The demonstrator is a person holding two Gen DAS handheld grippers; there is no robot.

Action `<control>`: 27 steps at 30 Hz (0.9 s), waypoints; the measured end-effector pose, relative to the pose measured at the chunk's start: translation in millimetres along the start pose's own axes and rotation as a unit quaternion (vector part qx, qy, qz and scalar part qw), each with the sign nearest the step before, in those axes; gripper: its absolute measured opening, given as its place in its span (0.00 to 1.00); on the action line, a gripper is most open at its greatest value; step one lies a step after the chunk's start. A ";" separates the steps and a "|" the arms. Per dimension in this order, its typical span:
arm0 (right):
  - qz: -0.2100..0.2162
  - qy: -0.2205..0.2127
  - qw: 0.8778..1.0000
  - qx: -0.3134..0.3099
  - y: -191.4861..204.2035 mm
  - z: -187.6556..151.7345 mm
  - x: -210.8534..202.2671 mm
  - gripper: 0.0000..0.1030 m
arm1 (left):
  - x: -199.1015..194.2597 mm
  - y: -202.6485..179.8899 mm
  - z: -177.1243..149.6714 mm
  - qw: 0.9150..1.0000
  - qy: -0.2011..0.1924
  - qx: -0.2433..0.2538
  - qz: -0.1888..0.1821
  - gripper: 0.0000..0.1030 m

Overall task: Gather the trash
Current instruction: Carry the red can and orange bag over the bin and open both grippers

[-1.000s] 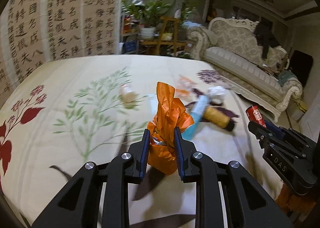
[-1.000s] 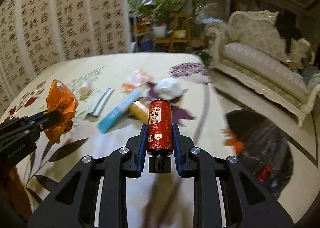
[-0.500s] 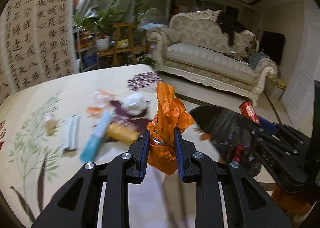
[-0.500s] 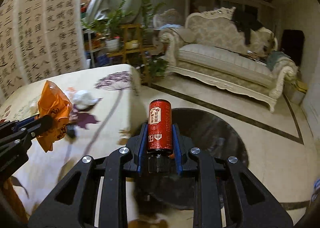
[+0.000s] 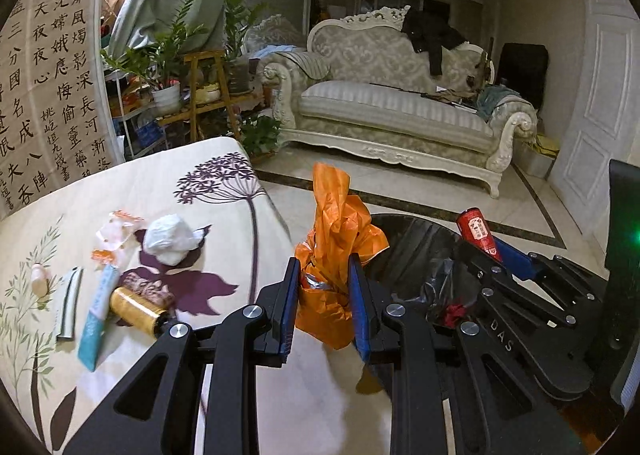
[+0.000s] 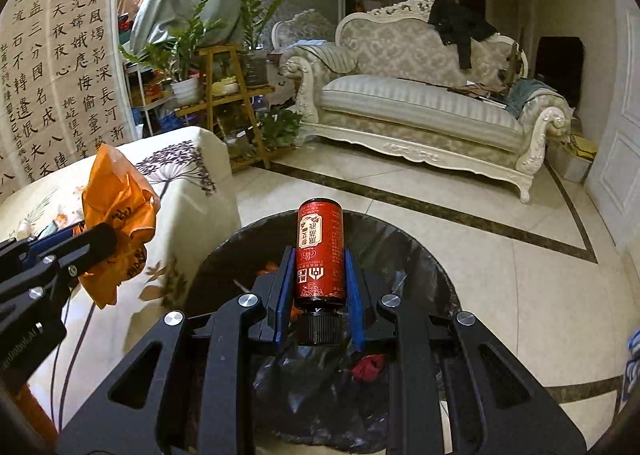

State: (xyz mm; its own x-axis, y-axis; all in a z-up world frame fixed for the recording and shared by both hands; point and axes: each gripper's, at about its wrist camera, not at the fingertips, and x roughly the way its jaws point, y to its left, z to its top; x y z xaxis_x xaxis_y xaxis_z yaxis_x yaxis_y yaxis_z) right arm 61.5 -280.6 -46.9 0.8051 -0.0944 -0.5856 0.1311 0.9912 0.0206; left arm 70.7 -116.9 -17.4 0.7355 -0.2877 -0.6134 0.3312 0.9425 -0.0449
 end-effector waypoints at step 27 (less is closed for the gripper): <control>-0.019 0.009 0.999 0.034 -20.3 4.8 6.3 0.45 | 19.1 -11.8 6.6 1.000 0.015 -0.014 -0.006 0.64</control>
State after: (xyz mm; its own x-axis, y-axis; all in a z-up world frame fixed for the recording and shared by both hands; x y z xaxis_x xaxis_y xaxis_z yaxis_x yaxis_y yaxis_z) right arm 66.7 -301.8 -47.1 0.7882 -0.1304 -0.6015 0.2013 0.9782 0.0517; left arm 84.7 -134.6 -23.4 0.7133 -0.2940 -0.6362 0.3233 0.9434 -0.0735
